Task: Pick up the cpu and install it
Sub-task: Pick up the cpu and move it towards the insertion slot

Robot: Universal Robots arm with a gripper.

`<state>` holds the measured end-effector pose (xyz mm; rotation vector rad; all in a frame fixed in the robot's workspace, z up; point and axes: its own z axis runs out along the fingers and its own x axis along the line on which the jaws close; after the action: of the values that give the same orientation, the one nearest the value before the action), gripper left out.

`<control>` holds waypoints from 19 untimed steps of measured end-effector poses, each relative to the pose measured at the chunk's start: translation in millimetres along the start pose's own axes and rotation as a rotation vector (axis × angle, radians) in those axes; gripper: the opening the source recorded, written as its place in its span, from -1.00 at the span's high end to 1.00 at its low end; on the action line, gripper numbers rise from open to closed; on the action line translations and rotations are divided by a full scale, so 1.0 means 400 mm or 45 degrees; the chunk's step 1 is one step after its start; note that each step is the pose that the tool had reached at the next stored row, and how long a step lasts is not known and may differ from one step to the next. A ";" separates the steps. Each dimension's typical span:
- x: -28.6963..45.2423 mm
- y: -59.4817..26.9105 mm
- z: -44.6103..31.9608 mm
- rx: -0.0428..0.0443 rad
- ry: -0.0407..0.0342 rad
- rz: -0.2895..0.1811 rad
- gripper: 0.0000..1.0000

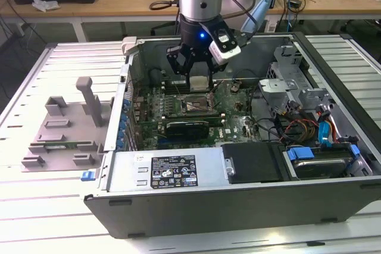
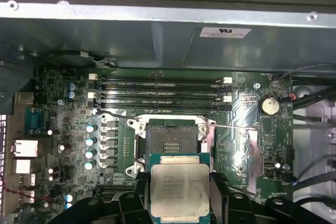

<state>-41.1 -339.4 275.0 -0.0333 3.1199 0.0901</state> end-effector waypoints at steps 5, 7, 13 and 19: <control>0.000 0.003 0.012 0.000 -0.0002 0.003 -0.08; 0.000 0.007 0.020 0.000 -0.0003 0.003 -0.08; 0.000 0.008 0.026 0.000 -0.0001 0.003 -0.08; 0.000 0.008 0.027 0.000 -0.0001 0.003 -0.08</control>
<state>-41.2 -335.4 264.5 -0.0292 3.1199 0.0900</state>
